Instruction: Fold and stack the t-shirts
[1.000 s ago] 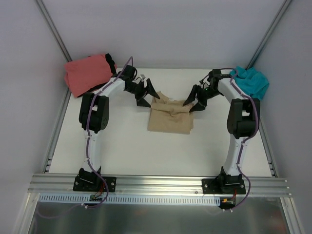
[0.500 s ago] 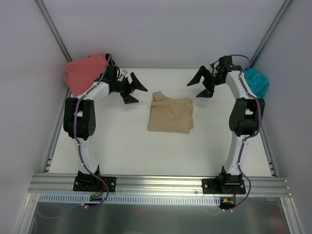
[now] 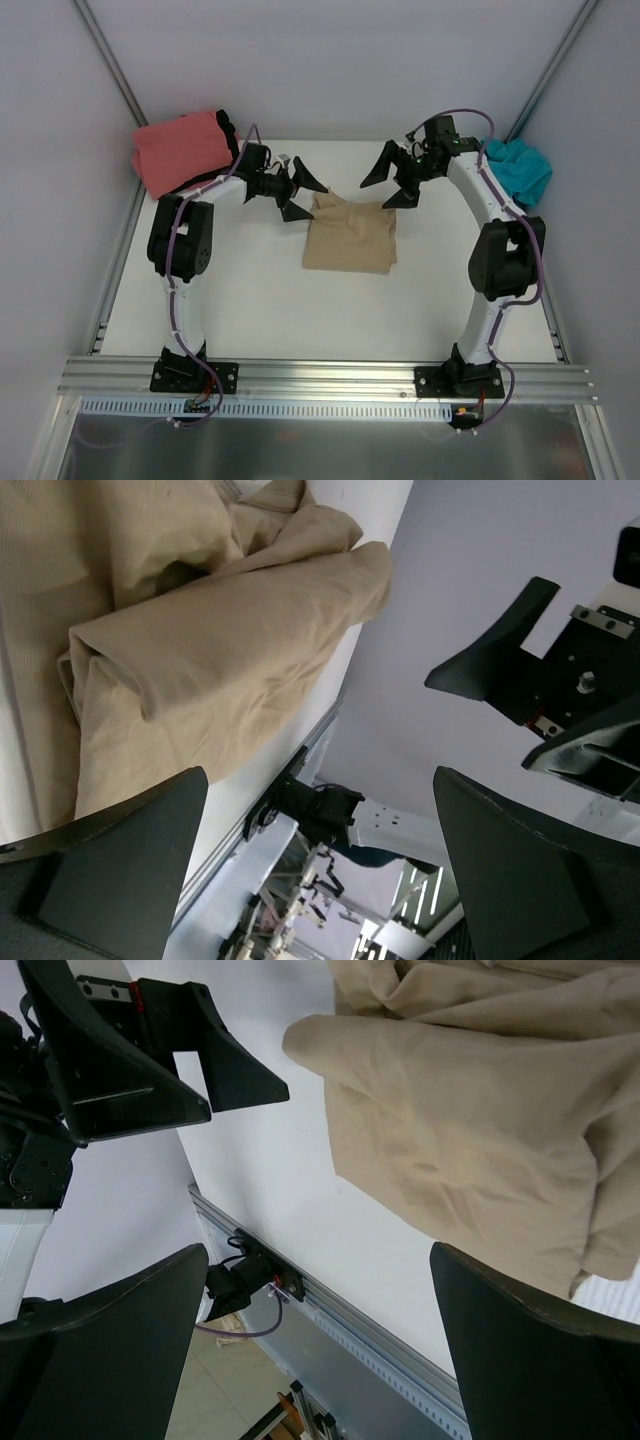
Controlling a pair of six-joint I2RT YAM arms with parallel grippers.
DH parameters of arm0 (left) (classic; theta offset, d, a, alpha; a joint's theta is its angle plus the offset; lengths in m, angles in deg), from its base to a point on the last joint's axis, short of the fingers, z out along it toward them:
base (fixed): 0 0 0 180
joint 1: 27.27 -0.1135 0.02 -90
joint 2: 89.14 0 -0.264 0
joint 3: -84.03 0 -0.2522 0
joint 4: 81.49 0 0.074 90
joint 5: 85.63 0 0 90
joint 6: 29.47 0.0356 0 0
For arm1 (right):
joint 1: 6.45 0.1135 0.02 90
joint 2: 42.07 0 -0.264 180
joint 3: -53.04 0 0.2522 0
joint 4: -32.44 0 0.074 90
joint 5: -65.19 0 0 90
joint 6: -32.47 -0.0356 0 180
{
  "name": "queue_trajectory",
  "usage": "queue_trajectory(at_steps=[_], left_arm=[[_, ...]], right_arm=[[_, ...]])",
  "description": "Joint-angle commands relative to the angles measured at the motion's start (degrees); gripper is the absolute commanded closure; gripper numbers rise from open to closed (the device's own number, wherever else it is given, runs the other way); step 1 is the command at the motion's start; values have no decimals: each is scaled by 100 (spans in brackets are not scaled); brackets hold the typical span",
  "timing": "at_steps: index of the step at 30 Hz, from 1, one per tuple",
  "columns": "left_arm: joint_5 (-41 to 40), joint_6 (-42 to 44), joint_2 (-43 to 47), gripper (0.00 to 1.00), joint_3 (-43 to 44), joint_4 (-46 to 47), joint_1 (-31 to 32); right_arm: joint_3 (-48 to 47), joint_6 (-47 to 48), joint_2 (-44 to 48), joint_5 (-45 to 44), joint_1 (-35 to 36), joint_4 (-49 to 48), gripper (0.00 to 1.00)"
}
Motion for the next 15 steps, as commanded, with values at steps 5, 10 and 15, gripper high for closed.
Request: queue_trajectory(at_steps=[5, 10, 15], left_arm=[[149, 97, -435, 1, 728, -801, 99], [-150, 537, -523, 1, 834, -1163, 99], [-229, 528, -681, 9, 808, -1058, 99]], right_arm=[[244, 173, 678, -305, -151, 333, 0], [367, 164, 775, -367, -178, 333, 1], [402, 146, 819, -411, -186, 359, 1]])
